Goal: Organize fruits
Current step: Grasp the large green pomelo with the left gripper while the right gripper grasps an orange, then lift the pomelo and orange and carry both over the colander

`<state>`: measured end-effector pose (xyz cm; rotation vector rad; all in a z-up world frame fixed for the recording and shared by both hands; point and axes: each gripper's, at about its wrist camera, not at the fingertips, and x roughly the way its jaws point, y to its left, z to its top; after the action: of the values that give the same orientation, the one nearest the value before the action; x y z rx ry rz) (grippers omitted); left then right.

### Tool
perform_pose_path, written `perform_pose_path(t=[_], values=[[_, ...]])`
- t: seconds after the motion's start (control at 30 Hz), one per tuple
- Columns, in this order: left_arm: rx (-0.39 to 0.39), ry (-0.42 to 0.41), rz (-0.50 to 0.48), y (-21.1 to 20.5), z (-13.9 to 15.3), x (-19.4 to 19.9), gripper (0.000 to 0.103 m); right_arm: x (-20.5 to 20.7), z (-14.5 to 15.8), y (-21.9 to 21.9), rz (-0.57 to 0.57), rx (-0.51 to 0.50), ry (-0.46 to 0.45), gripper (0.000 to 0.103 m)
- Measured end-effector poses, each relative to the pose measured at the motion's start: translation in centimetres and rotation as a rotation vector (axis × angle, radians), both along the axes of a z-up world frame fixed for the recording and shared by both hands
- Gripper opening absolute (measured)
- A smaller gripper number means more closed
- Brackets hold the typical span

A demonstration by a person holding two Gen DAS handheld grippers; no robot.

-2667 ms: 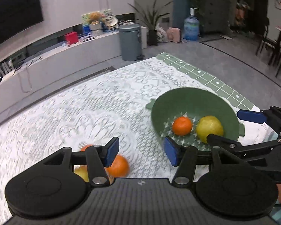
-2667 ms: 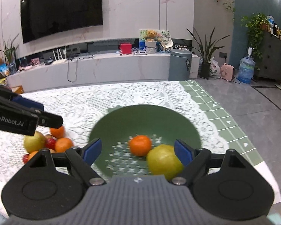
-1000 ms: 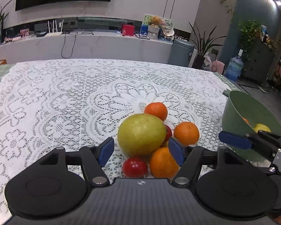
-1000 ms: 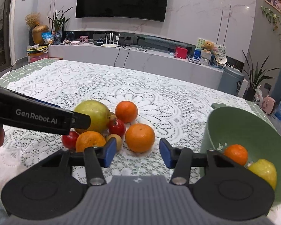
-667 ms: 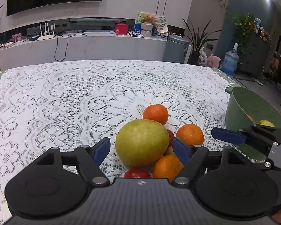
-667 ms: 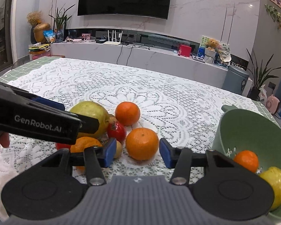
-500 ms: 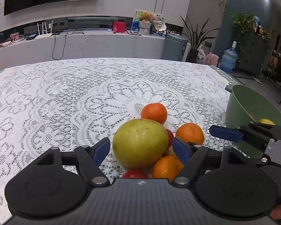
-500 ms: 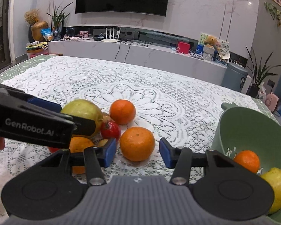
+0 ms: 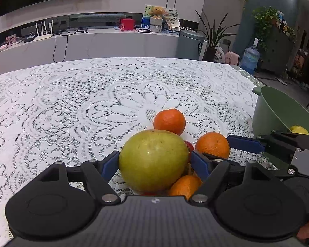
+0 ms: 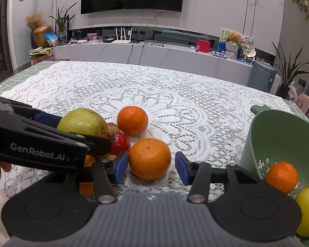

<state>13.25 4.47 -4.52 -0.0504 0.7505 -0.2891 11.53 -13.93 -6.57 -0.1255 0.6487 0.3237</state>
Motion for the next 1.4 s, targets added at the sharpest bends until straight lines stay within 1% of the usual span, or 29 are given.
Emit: perform_pose_path(t=[0.1,0.17,0.2,0.23,0.27,0.53,0.67,0.87,1.03,1.23,1.4], values=[[0.002,0.004,0.005,0.2,-0.2,0.2,0.089,0.2,-0.2,-0.1,-0.004,0.018,0.011,0.048],[-0.001,0.003,0.002,0.2,-0.2,0.2,0.087,0.2,-0.3,-0.2,-0.002,0.024,0.013,0.047],[-0.005,0.003,-0.003,0.2,-0.2,0.2,0.085,0.2,-0.3,-0.1,0.0,0.027,0.013,0.045],[-0.008,0.002,-0.006,0.2,-0.2,0.2,0.082,0.1,-0.3,-0.1,0.001,0.026,0.012,0.045],[-0.009,-0.001,-0.01,0.2,-0.2,0.1,0.081,0.1,-0.3,-0.1,0.001,0.025,0.011,0.045],[-0.02,-0.008,-0.006,0.4,-0.1,0.0,0.081,0.1,-0.2,-0.1,0.01,0.029,0.007,0.043],[-0.022,-0.013,0.013,0.6,0.1,-0.2,0.081,-0.3,0.3,-0.1,0.018,0.027,-0.019,0.042],[-0.012,-0.037,0.025,0.9,1.2,-1.0,0.081,-1.0,1.3,-0.1,0.017,0.031,-0.045,0.042],[0.015,-0.029,0.043,0.8,2.4,-1.8,0.081,-2.0,2.2,-0.3,0.023,0.03,-0.059,0.042],[0.023,-0.036,0.049,0.6,4.3,-3.3,0.081,-3.9,4.3,-1.2,0.025,0.033,-0.084,0.042],[0.019,-0.055,0.04,-0.3,5.9,-4.5,0.081,-5.4,6.0,-2.8,0.004,0.058,-0.098,0.042]])
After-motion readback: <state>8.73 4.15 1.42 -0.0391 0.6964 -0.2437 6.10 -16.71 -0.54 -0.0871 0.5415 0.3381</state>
